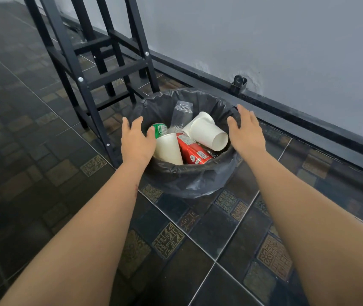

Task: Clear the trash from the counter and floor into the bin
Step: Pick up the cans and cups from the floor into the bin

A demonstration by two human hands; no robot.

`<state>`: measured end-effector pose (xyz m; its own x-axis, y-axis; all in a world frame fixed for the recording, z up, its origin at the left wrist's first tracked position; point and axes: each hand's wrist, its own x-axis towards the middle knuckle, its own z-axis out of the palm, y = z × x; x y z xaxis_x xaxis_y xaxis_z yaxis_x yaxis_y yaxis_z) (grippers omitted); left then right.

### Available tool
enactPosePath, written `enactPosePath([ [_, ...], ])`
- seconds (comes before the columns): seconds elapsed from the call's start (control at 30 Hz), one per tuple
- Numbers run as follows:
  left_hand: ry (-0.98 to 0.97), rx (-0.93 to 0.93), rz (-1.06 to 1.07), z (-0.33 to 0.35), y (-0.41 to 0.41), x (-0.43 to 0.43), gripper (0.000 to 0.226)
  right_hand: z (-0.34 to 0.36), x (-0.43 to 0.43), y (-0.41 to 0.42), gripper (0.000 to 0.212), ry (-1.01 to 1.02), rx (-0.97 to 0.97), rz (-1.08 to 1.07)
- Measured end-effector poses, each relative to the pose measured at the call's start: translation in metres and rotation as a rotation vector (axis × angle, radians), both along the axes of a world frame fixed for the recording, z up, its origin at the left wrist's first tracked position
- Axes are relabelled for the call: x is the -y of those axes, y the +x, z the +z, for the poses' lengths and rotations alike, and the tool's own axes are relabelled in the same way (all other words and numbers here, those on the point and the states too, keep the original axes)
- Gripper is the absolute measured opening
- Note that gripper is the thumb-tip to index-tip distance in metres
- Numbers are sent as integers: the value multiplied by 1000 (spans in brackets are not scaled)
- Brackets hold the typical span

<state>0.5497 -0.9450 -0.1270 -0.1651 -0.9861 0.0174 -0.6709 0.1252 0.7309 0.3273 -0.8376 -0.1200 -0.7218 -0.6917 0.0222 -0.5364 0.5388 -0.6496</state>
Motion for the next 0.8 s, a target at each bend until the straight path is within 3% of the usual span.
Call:
enactPosePath([
  [0.13, 66, -157, 71, -3, -1, 6, 42, -3, 9, 3, 52, -84, 239, -34],
  [0.23, 151, -403, 130, -11, -1, 10, 37, -10, 9, 9, 50, -217, 384, -75],
  [0.43, 322, -689, 146, -10, -1, 6, 47, -19, 12, 8, 52, -378, 596, -100],
  [0.63, 352, -658, 137, 10, 1, -10, 49, -6, -16, 21, 56, -437, 708, -170],
  [0.8, 393, -611, 118, 81, 13, -61, 52, 66, -63, 34, 54, -339, 721, -248],
])
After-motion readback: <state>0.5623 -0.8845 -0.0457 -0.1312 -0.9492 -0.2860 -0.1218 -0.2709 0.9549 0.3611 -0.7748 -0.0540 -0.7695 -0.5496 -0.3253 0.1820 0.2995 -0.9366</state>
